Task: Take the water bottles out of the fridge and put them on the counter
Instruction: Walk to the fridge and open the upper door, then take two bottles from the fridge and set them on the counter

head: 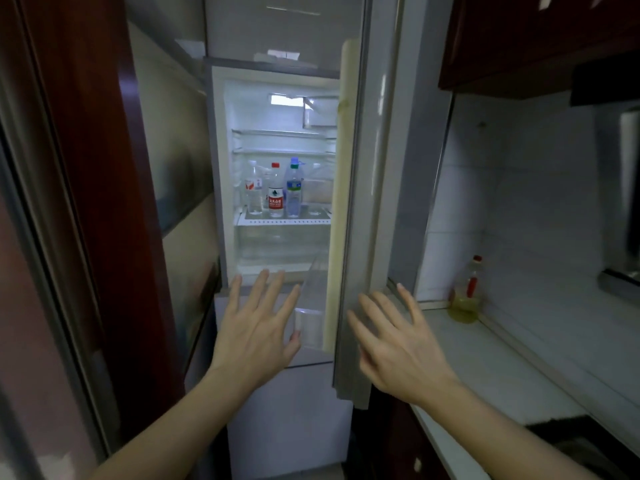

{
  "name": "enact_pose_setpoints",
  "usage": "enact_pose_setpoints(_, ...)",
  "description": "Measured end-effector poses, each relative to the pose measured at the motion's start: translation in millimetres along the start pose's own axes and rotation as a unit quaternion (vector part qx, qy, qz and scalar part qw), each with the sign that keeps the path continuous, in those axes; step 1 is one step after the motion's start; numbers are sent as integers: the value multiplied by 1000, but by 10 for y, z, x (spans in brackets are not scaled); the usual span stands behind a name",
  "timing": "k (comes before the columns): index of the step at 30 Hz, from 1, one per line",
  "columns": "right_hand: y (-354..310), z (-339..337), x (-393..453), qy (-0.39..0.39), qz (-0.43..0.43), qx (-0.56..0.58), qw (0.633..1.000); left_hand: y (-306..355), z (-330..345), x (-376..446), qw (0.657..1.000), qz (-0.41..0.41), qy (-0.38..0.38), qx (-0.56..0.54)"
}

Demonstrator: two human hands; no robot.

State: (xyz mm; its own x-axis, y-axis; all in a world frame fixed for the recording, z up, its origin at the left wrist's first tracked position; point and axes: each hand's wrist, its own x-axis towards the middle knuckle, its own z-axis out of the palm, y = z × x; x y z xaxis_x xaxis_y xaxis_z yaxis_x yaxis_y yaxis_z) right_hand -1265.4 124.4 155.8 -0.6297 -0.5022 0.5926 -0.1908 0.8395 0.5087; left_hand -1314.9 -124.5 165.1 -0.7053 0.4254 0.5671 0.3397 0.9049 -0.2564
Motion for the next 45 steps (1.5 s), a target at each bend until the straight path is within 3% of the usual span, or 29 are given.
enact_pose_setpoints(9, -309, 154, 81, -50, 54, 79, 994, 14, 223, -46, 999, -30, -19, -37)
enact_pose_setpoints(19, -595, 1000, 881, -120, 66, 101, 985, -472, 973, 493, 998, -31, 11, -45)
enact_pose_setpoints(31, -428, 2040, 2042, -81, 214, 141, 963, -1105, 1715, 1527, 988, -114, 1, -106)
enact_pose_setpoints(45, 288, 3084, 3420, -61, 259, 176, 948, -1633, 2376, 2958, 978, -144, 18, -149)
